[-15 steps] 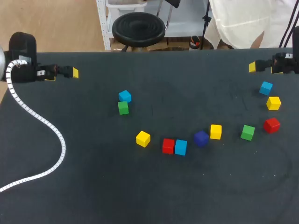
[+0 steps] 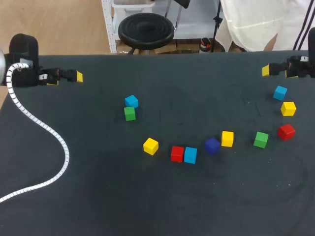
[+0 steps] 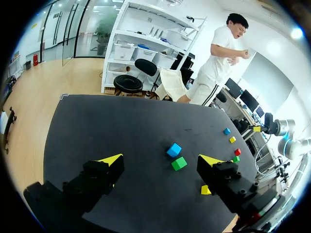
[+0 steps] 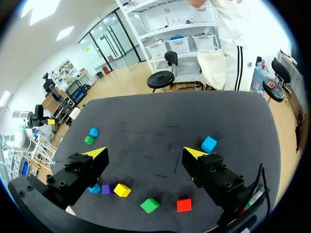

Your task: Place the blue cubes, place green cubes on the blue cubes, place the yellow cubes on the green cubes, then place the red cubes on the yellow cubes, and place purple cube on the red cubes.

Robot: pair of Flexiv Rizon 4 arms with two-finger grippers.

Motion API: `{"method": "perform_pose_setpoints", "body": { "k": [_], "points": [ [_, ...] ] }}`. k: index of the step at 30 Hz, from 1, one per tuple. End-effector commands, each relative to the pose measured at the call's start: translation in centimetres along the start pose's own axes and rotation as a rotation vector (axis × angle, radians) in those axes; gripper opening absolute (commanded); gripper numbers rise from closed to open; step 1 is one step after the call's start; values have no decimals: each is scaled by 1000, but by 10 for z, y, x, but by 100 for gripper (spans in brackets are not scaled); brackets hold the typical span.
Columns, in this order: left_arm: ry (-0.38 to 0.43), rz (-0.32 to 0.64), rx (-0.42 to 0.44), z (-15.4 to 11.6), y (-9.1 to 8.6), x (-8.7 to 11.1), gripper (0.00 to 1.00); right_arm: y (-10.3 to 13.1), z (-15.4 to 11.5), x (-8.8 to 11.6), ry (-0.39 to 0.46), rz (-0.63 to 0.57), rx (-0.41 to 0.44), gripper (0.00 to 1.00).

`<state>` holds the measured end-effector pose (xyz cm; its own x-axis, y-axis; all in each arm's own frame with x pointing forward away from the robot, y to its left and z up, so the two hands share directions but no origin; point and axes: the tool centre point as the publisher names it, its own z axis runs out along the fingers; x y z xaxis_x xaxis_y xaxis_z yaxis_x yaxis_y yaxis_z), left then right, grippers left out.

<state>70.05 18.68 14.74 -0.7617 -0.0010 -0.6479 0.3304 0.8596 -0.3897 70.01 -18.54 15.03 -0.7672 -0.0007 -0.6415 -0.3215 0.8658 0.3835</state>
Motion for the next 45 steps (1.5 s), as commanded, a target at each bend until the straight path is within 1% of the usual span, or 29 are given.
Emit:
{"method": "perform_pose_setpoints", "body": {
  "k": [1, 19, 20, 21, 23, 26, 29, 33, 34, 35, 36, 45],
  "points": [
    [4, -2, -7, -1, -2, -1, 100, 1, 0, 0, -1, 0, 3, 100],
    [4, -2, -7, -1, -2, -1, 100, 1, 0, 0, -1, 0, 3, 100],
    [-43, 45, 45, -3, -6, -1, 100, 1, 0, 0, -1, 0, 3, 100],
    [-68, 115, 81, -6, -13, 1, 100, 1, 0, 0, -1, 0, 3, 100],
    [-105, 262, 112, -11, -27, 2, 100, 1, 0, 0, -1, 0, 3, 100],
    [-81, 461, 155, -13, -43, 7, 100, 1, 0, 0, -1, 0, 3, 100],
    [-37, 627, 219, -13, -58, 13, 100, 1, 0, 0, -1, 0, 3, 100],
    [2, 794, 349, -13, -72, 21, 100, 1, 0, 0, -1, 0, 3, 100],
    [15, 819, 383, -13, -74, 22, 100, 1, 0, 0, -1, 0, 3, 100],
    [16, 808, 351, -13, -75, 22, 100, 1, 0, 0, -1, 0, 3, 100],
    [26, 762, 332, -11, -72, 19, 100, 1, 0, 0, -1, 0, 3, 100],
    [26, 762, 332, -11, -72, 19, 100, 1, 0, 0, -1, 0, 3, 100]
  ]
}}
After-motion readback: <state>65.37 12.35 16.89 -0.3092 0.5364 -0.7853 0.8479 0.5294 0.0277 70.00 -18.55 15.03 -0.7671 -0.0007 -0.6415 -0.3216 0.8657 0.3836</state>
